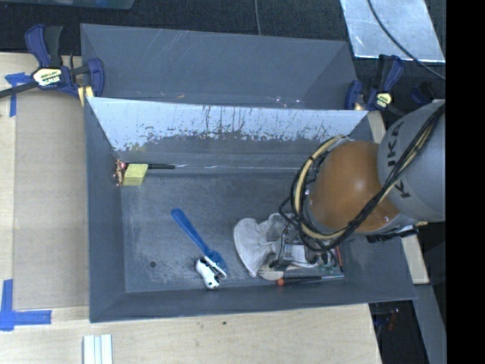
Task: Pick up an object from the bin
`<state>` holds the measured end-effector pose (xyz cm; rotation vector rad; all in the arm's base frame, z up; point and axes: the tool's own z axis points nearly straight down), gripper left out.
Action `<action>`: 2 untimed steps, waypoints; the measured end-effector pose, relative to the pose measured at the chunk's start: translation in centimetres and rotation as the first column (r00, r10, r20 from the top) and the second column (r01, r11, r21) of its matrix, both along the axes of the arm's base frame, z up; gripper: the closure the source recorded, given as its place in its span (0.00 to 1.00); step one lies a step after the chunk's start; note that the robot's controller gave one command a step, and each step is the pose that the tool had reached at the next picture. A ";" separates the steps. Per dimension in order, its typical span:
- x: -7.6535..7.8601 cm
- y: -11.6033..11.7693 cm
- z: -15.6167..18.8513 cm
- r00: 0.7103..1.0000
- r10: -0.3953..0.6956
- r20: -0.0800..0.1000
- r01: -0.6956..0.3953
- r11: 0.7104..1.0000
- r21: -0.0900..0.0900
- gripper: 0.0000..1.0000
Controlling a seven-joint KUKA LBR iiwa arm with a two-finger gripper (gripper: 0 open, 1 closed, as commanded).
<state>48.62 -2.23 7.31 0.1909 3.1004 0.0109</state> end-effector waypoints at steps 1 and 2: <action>-0.2 0.0 1.2 1.000 0.000 -0.005 0.000 1.000 0.000 1.00; -0.1 0.0 3.7 1.000 0.000 -0.001 0.000 1.000 0.000 1.00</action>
Offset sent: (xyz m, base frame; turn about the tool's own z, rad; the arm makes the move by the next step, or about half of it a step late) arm -0.0011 0.0001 0.0500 -0.0001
